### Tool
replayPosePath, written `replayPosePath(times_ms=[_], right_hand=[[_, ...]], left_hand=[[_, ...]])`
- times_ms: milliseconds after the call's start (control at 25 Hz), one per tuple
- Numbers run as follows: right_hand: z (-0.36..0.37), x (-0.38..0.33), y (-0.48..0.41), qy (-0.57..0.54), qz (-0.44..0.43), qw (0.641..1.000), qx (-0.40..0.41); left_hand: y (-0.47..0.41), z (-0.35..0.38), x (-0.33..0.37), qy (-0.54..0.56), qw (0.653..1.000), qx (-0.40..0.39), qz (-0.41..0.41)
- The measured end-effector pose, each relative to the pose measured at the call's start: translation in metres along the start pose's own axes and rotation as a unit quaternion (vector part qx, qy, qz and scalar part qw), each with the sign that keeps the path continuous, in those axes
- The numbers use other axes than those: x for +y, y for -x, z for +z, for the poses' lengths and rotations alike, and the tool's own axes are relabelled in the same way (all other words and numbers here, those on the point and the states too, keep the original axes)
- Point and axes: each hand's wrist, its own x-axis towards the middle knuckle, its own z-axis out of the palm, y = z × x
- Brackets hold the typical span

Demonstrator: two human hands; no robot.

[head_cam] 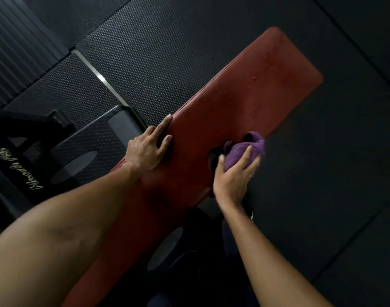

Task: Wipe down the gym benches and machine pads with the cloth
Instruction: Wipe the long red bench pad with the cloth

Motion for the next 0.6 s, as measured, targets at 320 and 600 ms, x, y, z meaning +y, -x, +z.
replayPosePath(times_ms=[320,600], right_hand=[[0.010,-0.022,0.046,-0.099,0.128,0.986,0.024],[0.009,-0.026,-0.033,-0.025,0.089,0.995,0.023]], left_hand=[[-0.001,-0.001,0.000,0.001,1.000,-0.006,-0.002],[-0.001,-0.001,0.000,0.001,1.000,-0.002,0.003]])
